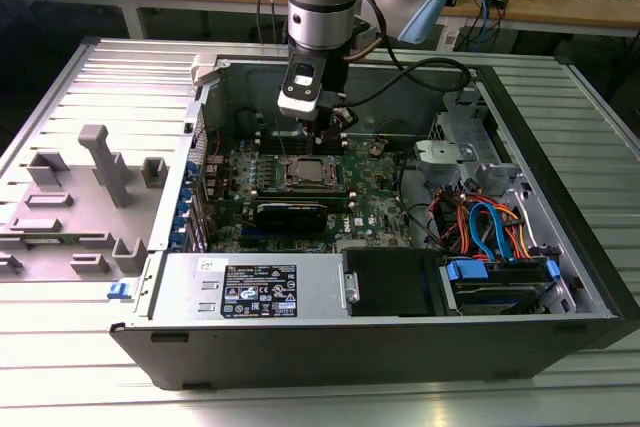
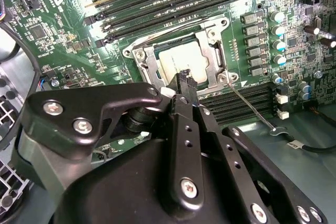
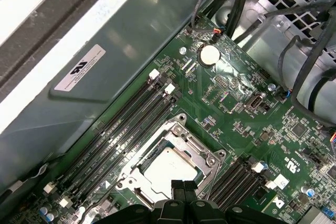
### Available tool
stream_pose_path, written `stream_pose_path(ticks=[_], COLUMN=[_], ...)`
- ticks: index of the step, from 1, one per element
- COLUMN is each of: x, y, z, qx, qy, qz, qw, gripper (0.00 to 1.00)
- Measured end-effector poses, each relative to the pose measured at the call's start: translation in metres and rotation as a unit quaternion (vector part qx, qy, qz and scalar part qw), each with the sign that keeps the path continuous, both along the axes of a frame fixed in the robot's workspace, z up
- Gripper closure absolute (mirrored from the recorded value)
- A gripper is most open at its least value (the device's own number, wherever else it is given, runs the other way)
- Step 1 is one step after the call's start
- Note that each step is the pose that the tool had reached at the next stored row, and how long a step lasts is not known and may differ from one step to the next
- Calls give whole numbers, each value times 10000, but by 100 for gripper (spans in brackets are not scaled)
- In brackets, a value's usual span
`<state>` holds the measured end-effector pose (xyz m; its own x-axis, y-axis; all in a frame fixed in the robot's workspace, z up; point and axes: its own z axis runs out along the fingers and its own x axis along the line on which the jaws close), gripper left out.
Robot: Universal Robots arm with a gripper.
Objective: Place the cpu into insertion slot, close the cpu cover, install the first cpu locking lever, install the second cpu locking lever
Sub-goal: 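Install the first cpu locking lever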
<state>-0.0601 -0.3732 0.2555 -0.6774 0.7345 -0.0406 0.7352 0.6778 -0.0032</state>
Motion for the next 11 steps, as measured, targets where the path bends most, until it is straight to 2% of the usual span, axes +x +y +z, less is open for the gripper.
stream_pose_path(ticks=[9, 11], x=[0, 0], y=[0, 0], z=[0, 0], qx=[0, 0], qy=[0, 0], qz=[10, 81], qw=[10000, 10000], gripper=[89, 89])
